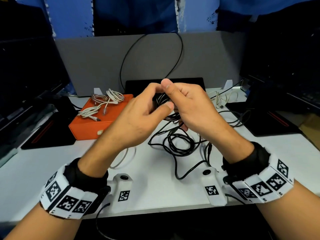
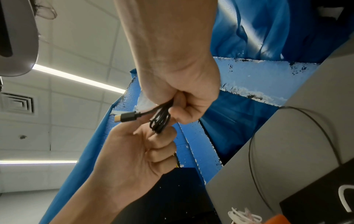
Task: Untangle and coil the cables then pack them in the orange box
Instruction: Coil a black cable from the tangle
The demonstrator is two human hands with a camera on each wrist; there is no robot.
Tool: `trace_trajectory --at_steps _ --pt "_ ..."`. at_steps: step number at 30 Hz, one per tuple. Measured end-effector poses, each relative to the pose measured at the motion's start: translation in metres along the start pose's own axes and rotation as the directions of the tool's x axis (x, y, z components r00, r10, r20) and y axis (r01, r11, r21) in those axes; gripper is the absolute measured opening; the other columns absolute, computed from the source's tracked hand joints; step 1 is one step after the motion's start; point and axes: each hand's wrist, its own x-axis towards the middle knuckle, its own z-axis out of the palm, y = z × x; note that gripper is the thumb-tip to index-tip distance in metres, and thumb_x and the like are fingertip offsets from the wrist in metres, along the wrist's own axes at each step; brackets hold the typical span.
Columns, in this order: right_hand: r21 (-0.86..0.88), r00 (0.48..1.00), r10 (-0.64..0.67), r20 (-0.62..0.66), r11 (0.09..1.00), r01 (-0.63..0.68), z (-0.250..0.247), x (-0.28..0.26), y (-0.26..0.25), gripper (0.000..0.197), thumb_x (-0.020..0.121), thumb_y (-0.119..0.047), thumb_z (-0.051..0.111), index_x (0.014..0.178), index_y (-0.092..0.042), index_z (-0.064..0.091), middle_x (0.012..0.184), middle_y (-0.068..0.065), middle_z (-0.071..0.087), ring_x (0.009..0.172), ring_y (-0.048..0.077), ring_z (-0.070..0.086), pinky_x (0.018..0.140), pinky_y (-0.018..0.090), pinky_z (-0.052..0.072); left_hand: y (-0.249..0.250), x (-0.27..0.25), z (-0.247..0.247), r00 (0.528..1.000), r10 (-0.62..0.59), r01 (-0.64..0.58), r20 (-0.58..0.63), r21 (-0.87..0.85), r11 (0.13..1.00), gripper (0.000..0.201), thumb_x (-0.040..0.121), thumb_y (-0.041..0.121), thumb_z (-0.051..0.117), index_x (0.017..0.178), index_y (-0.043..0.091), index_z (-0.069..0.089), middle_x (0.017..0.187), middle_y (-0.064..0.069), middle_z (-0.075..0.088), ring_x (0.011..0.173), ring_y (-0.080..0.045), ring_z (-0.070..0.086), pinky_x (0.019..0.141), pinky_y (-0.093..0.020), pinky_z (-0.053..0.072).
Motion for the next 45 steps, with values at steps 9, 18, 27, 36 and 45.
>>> trace_trajectory --at_steps 9,18,27,36,45 --pt "-0.143 0.99 -0.106 -0.091 0.985 0.093 -0.007 -0.003 -0.006 0.058 0.105 -0.049 0.051 0.063 -0.01 0.049 0.051 -0.012 0.048 0.054 -0.001 0.051 0.054 0.018 0.039 -0.001 0.004 -0.011 0.956 -0.141 0.261 0.257 -0.531 0.806 0.033 0.098 0.042 0.05 0.083 0.02 0.069 0.064 0.003 0.021 0.05 -0.007 0.021 0.047 -0.021 0.016" --pt "-0.05 0.999 -0.044 -0.032 0.998 0.043 -0.009 0.003 -0.001 0.05 0.105 -0.053 0.047 0.07 -0.018 0.047 0.066 0.003 0.045 0.054 0.012 0.046 0.051 0.035 0.042 -0.01 0.004 -0.01 1.0 0.013 -0.013 -0.003 -0.152 0.988 0.032 0.107 0.028 0.05 0.083 0.01 0.063 0.049 0.012 0.039 0.047 -0.003 0.031 0.047 -0.02 0.027" --pt "0.037 0.926 0.047 0.376 0.997 -0.066 -0.067 0.008 0.01 0.02 0.097 -0.022 0.07 0.092 -0.003 0.072 0.079 0.008 0.068 0.056 0.018 0.053 0.064 0.038 0.058 -0.025 0.009 -0.018 0.993 -0.056 0.028 -0.108 -0.242 0.97 0.036 0.096 0.054 0.052 0.079 0.025 0.064 0.055 0.007 0.033 0.053 -0.02 0.025 0.051 -0.038 0.023" --pt "0.198 1.0 0.018 0.021 0.98 -0.022 -0.041 0.015 0.014 0.013 0.103 -0.007 0.061 0.09 -0.011 0.064 0.071 0.002 0.073 0.062 0.019 0.072 0.068 0.037 0.062 -0.016 0.007 -0.01 0.995 -0.102 0.092 0.004 -0.488 0.868 0.033 0.103 0.037 0.048 0.08 0.014 0.057 0.055 0.008 0.024 0.053 -0.014 0.015 0.05 -0.03 0.014" --pt "0.574 0.984 0.089 0.154 0.802 -0.162 -0.034 0.014 0.013 0.018 0.108 -0.011 0.048 0.094 -0.011 0.06 0.077 0.001 0.069 0.063 0.009 0.067 0.059 0.021 0.057 -0.015 0.007 -0.009 0.995 -0.098 0.089 0.011 -0.533 0.842 0.033 0.101 0.037 0.047 0.078 0.015 0.058 0.053 0.009 0.024 0.049 -0.01 0.016 0.049 -0.029 0.013"
